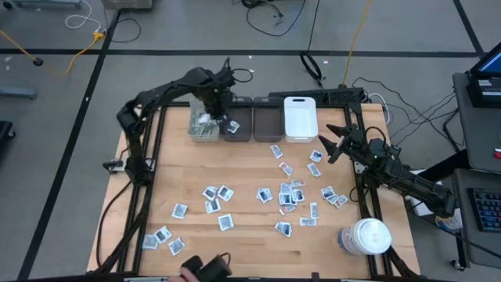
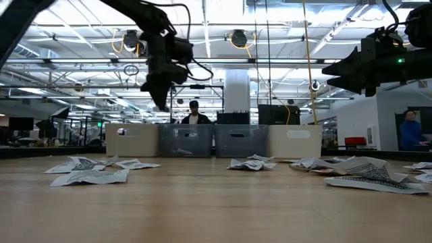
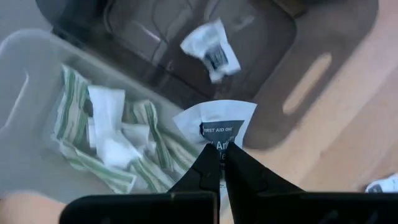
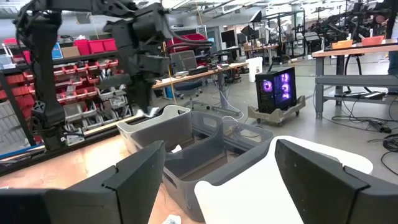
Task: Pick & Place First Aid Supplies
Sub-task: Put the towelette pack into the left black bin
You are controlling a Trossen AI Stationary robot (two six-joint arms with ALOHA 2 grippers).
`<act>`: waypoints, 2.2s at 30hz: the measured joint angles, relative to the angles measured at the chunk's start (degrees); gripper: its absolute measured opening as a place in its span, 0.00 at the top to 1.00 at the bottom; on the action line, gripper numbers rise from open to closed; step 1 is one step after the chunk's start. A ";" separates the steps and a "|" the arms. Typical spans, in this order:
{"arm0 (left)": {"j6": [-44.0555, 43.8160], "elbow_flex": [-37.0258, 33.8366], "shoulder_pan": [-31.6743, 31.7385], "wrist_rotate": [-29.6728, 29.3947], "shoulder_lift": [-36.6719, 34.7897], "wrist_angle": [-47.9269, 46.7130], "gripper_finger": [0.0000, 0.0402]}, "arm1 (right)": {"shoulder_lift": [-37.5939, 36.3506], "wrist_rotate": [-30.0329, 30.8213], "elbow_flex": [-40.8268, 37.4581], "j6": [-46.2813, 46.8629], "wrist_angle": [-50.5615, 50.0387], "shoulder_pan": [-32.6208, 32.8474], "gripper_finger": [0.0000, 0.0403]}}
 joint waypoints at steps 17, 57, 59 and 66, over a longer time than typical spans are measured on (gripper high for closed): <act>-2.59 23.96 -0.14 1.07 19.99 -5.99 0.99 | 0.00 0.02 -0.01 0.00 0.00 0.00 0.26; -0.63 23.87 -1.49 4.22 26.52 -5.56 0.23 | 0.00 0.00 0.01 0.00 0.00 0.00 0.26; -0.54 23.69 -1.51 4.20 25.59 -6.03 0.24 | 0.01 0.01 0.01 0.00 0.02 -0.02 0.26; -0.55 18.93 -2.69 4.20 19.04 -2.33 0.28 | 0.00 0.00 0.01 0.00 0.02 0.00 0.26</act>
